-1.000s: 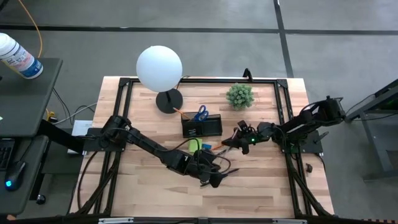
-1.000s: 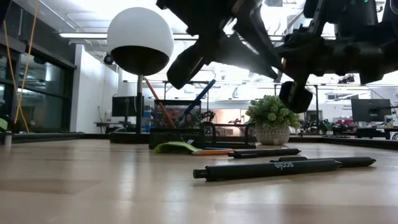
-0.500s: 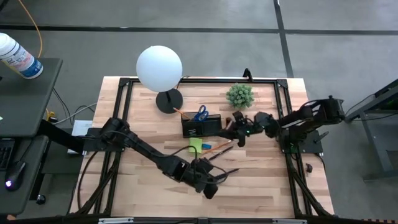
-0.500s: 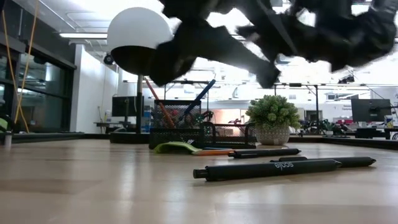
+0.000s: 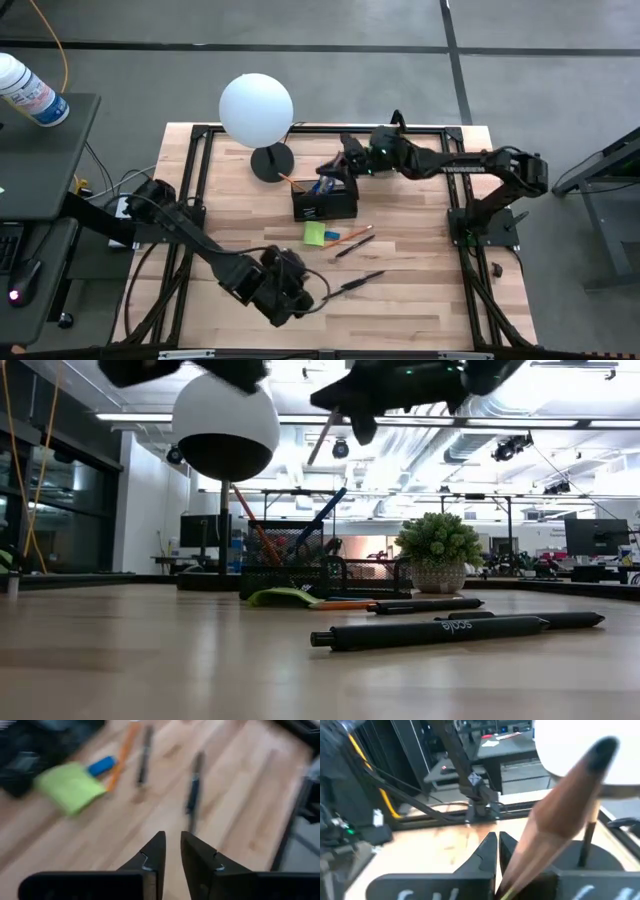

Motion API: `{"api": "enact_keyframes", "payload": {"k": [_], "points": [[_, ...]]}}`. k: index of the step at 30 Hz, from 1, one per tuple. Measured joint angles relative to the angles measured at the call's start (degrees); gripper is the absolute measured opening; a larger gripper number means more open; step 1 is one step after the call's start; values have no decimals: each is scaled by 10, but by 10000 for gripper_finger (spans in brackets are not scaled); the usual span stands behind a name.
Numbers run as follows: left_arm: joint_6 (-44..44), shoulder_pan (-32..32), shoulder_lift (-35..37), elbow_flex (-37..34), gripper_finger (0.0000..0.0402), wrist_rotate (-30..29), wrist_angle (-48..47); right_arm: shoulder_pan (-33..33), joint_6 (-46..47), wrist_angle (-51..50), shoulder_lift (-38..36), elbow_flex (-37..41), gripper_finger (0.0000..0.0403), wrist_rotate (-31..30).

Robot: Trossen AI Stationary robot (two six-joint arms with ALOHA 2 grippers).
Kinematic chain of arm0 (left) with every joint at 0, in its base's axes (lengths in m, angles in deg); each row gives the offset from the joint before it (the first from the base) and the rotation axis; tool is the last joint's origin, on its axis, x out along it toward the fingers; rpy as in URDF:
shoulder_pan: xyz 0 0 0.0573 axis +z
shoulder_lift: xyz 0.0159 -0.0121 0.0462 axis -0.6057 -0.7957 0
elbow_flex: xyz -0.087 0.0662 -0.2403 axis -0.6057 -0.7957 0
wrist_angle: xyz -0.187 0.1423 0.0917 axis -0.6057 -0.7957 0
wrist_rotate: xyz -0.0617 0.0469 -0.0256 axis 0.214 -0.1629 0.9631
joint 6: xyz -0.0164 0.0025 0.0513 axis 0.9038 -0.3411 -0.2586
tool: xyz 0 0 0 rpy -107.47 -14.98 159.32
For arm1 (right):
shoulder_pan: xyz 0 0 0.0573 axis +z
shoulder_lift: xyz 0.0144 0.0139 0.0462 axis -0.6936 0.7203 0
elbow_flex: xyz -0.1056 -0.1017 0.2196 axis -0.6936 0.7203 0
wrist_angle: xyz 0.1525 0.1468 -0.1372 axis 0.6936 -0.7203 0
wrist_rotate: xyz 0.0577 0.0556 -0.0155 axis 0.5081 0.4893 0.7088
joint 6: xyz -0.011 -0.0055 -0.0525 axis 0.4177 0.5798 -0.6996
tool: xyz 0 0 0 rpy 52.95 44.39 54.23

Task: Pick and place office supplies into organizer
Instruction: Put the pink pencil into the top left side of the desk organizer

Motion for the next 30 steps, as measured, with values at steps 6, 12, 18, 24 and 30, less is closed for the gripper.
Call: {"api": "enact_keyframes", "payload": {"k": [6,12,18,24,30], "points": [[25,-8,3,0,35,-3,-24,7,-57,-31,88,-81,0,-20],[26,-14,7,0,33,43,-33,10,-89,-31,161,-136,0,-80],[55,-32,25,0,28,47,-67,10,-114,-31,193,-144,0,-94],[76,-42,45,0,23,43,-120,20,-125,-24,218,-142,0,-93],[79,-41,57,0,25,39,-134,26,-141,-22,238,-142,0,-106]]}}
